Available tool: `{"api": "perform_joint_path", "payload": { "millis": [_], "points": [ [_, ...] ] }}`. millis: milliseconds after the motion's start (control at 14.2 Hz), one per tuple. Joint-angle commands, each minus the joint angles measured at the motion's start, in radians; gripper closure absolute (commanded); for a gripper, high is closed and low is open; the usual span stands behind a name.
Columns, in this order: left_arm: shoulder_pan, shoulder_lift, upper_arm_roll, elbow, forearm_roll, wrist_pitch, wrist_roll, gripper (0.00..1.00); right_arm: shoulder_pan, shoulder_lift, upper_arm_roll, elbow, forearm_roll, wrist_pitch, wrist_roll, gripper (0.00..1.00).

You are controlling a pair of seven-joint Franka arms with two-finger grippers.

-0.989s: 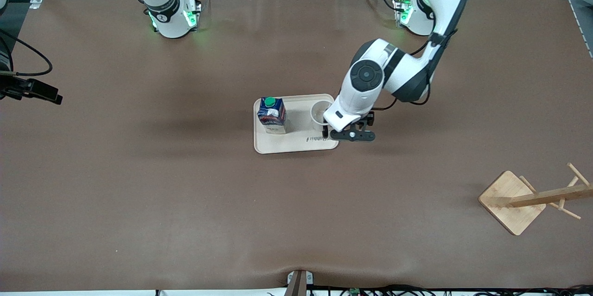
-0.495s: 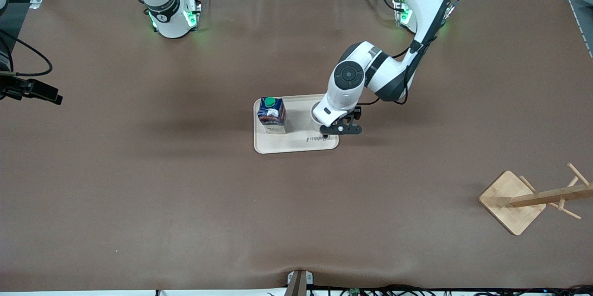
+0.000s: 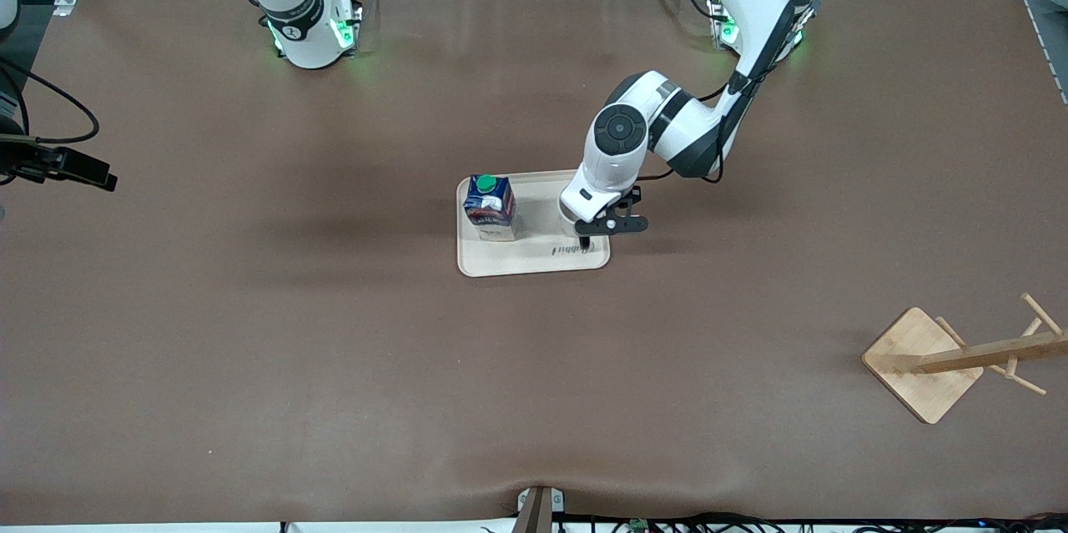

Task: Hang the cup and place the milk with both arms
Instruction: 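Lower the left gripper onto the mug rim and close it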

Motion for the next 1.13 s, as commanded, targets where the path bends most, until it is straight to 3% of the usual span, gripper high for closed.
{"api": "perform_joint_path", "payload": {
  "millis": [0,283,636,1060],
  "points": [
    [-0.003,-0.004,0.001,0.004,0.003,0.010,-0.015,1.00,0.001,0.009,0.010,0.023,0.000,-0.014,0.020,0.00],
    [0.004,-0.022,0.003,0.024,0.004,-0.006,-0.007,1.00,0.029,0.021,0.013,0.042,0.037,-0.003,0.010,0.00],
    [0.021,-0.074,0.011,0.125,0.004,-0.160,-0.006,1.00,0.050,0.041,0.015,0.042,0.042,-0.002,0.007,0.00],
    [0.021,-0.094,0.017,0.157,0.015,-0.227,-0.006,1.00,0.174,0.131,0.015,0.033,0.060,-0.003,0.019,0.00]
  ]
}}
